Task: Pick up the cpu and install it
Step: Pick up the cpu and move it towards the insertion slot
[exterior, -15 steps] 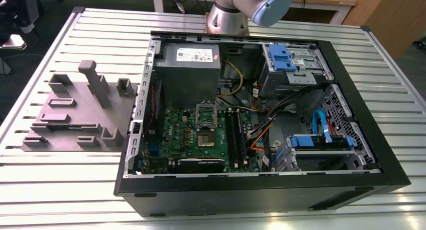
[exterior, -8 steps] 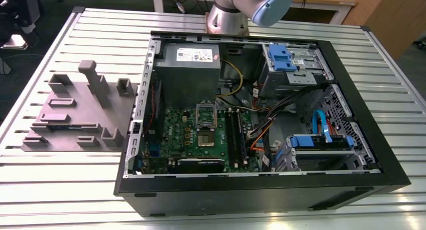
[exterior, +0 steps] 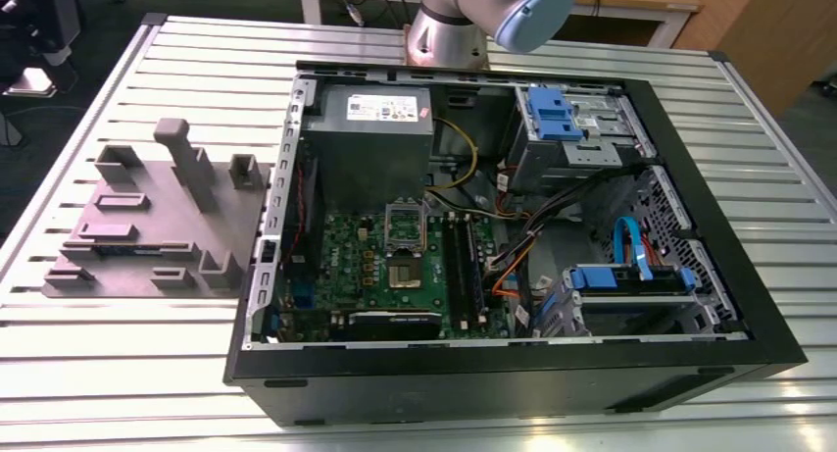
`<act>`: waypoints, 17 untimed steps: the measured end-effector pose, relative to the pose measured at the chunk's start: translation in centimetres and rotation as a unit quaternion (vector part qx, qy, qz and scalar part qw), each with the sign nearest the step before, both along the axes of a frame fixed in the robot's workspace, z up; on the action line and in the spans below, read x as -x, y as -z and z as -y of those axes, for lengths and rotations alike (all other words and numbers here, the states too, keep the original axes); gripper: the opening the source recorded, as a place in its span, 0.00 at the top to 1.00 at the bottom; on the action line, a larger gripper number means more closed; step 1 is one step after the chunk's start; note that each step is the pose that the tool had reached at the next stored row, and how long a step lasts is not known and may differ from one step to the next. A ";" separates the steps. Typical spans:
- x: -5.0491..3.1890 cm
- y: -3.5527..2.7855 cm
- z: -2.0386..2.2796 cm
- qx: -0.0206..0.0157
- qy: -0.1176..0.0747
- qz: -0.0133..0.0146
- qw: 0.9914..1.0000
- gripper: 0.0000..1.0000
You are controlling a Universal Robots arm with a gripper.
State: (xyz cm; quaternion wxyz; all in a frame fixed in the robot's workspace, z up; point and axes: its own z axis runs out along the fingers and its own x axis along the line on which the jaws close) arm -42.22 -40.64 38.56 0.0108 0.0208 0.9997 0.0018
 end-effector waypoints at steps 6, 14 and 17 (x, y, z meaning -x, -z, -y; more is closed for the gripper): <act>-0.09 0.00 0.00 0.000 0.000 0.000 1.000 0.53; -0.40 0.00 0.00 0.000 0.000 0.000 1.000 0.53; -0.55 0.01 0.00 0.000 0.000 0.000 1.000 0.53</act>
